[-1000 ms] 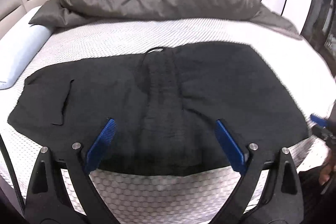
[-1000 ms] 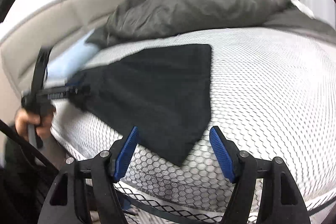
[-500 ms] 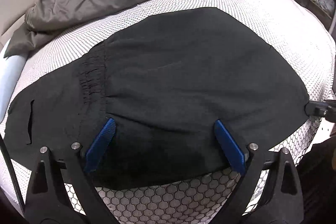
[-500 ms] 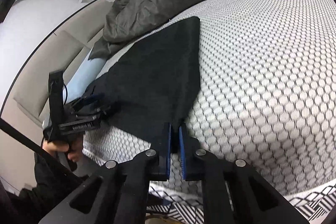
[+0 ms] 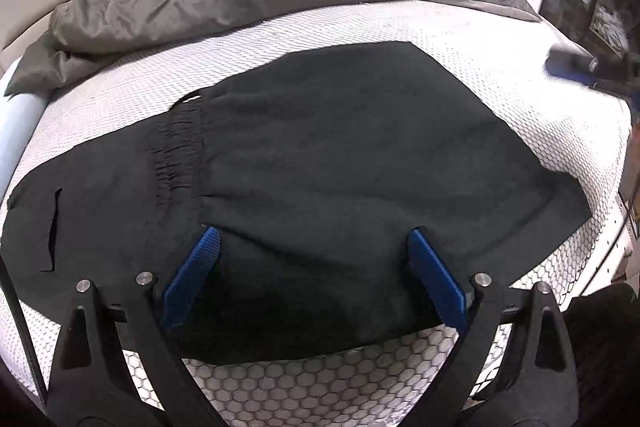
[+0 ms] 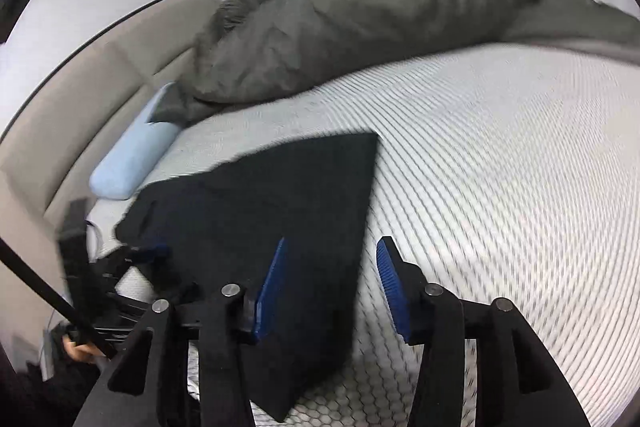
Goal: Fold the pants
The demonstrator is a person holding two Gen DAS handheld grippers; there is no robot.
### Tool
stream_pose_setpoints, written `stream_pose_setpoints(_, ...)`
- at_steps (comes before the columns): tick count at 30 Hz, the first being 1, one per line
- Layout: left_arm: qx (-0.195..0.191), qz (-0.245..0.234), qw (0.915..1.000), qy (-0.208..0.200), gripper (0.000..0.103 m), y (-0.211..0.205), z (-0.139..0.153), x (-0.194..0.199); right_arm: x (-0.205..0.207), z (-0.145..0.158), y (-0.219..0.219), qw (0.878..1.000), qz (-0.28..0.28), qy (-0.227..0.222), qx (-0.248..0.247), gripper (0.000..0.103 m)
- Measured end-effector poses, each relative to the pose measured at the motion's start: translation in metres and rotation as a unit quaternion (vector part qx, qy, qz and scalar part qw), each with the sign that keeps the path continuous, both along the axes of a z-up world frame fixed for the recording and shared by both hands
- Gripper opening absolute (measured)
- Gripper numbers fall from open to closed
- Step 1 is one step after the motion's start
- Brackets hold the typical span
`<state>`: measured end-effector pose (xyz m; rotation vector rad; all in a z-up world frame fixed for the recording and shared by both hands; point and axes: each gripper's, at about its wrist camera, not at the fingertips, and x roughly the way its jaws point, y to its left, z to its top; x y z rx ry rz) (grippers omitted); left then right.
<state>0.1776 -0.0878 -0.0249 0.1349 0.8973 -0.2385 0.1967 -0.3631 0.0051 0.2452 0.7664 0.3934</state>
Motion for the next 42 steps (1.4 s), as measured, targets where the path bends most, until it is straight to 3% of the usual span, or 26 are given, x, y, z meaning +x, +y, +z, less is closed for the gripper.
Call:
stream_pose_setpoints(1,-0.008,0.008,0.9999,0.002,0.095,0.003,0.001,0.002,0.001,0.004,-0.005,1.0,-0.01,-0.013,0.0,0.061)
stream_pose_setpoints(3,-0.046,0.02,0.9987,0.009,0.095,0.002,0.005,0.009,0.011,0.002,-0.009,1.0,-0.022,-0.006,0.004,0.073)
stream_pose_setpoints(5,-0.087,0.001,0.9961,0.016,0.095,-0.013,0.01,0.015,0.036,-0.011,-0.006,0.999,-0.02,0.028,0.005,0.073)
stream_pose_setpoints(8,-0.103,-0.019,0.9942,0.022,0.095,-0.043,0.009,0.02,0.052,-0.03,-0.002,0.998,-0.023,0.054,0.001,0.073)
stream_pose_setpoints(14,-0.041,-0.074,0.9948,0.056,0.095,-0.113,-0.021,0.02,0.037,-0.053,-0.017,0.997,-0.041,0.062,0.026,0.073)
stream_pose_setpoints(18,0.022,-0.103,0.9941,0.025,0.095,-0.131,-0.028,-0.002,0.029,-0.052,-0.036,0.996,-0.059,0.049,0.035,0.073)
stream_pose_setpoints(22,0.011,-0.11,0.9936,0.021,0.095,-0.119,-0.026,-0.012,0.013,-0.063,-0.047,0.995,-0.057,0.073,0.045,0.073)
stream_pose_setpoints(26,-0.024,-0.129,0.9909,0.032,0.095,-0.103,-0.016,-0.01,-0.04,-0.073,-0.046,0.993,-0.041,0.068,0.093,0.073)
stream_pose_setpoints(29,-0.056,-0.086,0.9946,0.018,0.095,-0.078,0.0,0.006,-0.077,-0.079,-0.042,0.987,-0.04,0.063,0.141,0.067)
stream_pose_setpoints(32,-0.055,-0.032,0.9975,0.031,0.095,-0.067,-0.006,0.036,-0.086,-0.083,-0.026,0.987,-0.032,0.058,0.146,0.059)
stream_pose_setpoints(34,-0.05,-0.006,0.9972,0.056,0.094,-0.064,-0.019,0.055,-0.079,-0.092,-0.013,0.986,-0.024,0.076,0.144,0.029)
stream_pose_setpoints(36,-0.036,0.0,0.9973,0.064,0.094,-0.066,-0.028,0.062,-0.077,-0.099,-0.003,0.986,-0.008,0.088,0.144,0.01)
stream_pose_setpoints(42,-0.013,0.003,0.9986,0.052,0.095,-0.068,-0.031,0.057,-0.106,-0.101,-0.002,0.986,-0.004,0.104,0.133,0.005)
